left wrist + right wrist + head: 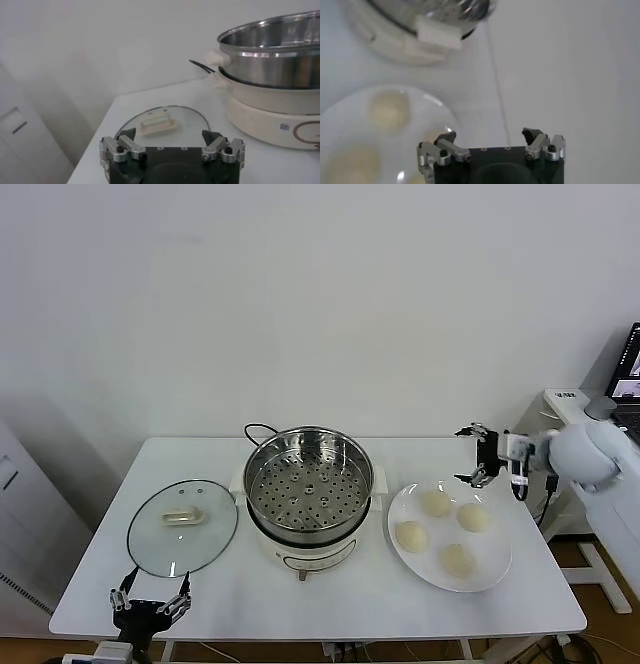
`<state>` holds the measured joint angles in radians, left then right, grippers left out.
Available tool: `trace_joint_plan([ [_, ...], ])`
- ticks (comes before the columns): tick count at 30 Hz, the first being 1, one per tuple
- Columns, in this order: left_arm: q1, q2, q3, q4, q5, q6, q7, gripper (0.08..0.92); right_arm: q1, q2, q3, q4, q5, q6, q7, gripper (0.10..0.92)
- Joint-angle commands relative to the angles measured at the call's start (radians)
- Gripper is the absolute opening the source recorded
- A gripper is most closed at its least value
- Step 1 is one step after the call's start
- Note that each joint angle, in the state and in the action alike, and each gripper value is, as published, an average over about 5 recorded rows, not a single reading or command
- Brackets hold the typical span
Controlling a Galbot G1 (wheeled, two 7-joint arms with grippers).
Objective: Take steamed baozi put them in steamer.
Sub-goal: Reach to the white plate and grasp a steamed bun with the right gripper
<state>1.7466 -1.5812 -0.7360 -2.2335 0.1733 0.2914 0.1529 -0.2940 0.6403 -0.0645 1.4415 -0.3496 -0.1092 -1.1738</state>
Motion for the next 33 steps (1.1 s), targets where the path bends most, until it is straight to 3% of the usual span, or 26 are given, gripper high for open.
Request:
trace_joint_plan([
  [1, 0.004, -0.008, -0.013, -0.003, 0.001, 0.001, 0.000, 0.823, 0.310, 0.006, -0.330, -0.231, -0.076, 0.104, -0.155, 0.823],
  [13, 0.018, -0.020, -0.021, -0.009, 0.002, 0.004, 0.002, 0.823, 0.130, 0.211, -0.178, -0.382, -0.119, 0.194, -0.168, 0.823],
  [33, 0.023, -0.018, -0.026, -0.004, 0.001, 0.007, 0.002, 0.823, 0.043, 0.299, -0.105, -0.482, -0.246, 0.190, -0.034, 0.823],
])
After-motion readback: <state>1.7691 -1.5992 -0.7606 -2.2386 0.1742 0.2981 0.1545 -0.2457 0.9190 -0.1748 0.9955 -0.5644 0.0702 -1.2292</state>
